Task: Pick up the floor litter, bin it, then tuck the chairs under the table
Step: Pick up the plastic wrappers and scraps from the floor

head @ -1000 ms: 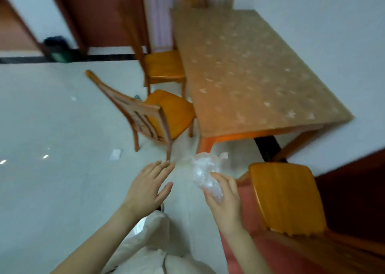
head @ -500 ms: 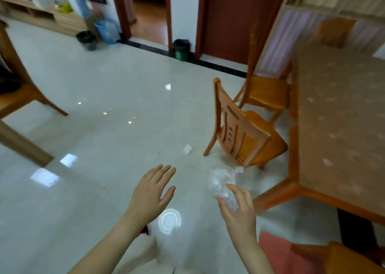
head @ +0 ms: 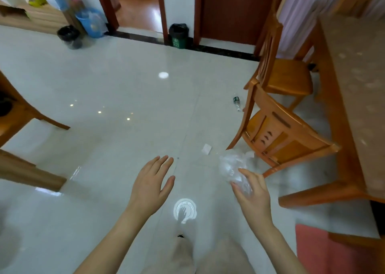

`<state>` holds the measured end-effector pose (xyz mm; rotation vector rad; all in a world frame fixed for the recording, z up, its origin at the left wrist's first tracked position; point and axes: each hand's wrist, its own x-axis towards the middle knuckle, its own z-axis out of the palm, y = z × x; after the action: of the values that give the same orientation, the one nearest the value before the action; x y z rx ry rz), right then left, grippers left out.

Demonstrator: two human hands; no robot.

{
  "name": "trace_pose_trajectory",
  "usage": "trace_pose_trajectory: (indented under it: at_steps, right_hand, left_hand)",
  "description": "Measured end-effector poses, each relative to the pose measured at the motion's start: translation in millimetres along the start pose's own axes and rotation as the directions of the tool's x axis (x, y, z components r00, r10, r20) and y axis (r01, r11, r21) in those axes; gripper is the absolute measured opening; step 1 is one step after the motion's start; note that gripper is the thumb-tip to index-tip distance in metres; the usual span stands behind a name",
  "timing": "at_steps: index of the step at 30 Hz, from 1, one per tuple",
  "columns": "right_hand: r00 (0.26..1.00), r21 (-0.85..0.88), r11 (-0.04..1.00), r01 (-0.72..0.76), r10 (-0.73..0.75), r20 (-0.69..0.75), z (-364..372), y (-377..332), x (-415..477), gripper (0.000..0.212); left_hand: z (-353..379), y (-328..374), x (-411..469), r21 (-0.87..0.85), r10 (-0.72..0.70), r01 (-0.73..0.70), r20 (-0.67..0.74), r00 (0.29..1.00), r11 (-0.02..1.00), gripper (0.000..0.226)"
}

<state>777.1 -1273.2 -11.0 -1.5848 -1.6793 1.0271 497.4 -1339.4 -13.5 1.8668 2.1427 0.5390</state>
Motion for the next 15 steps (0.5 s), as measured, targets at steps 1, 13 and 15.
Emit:
trace_pose_trajectory:
  at_steps: [1,13,15]
  right_hand:
    - [1.000,-0.012,1.000,-0.013,0.012,-0.014,2.9,-1.7,7.5,0.036]
    - [0.997,-0.111,0.991,-0.074,0.071,-0.034,38.8,13.9,169.8,0.038]
    - [0.997,-0.129,0.989,-0.074,0.068,-0.047,43.8,12.1,198.8,0.039]
  left_hand:
    - [-1.1,-5.7,12.9,-0.011,0.009,-0.009,0.004,1.000,1.000,0.053]
    - [50.7,-38.1,174.8,-0.017,0.066,-0.064,0.144,0.987,0.998,0.053]
    - [54.2,-39.7,202.4,-0.029,0.057,-0.053,0.151,0.987,0.998,0.053]
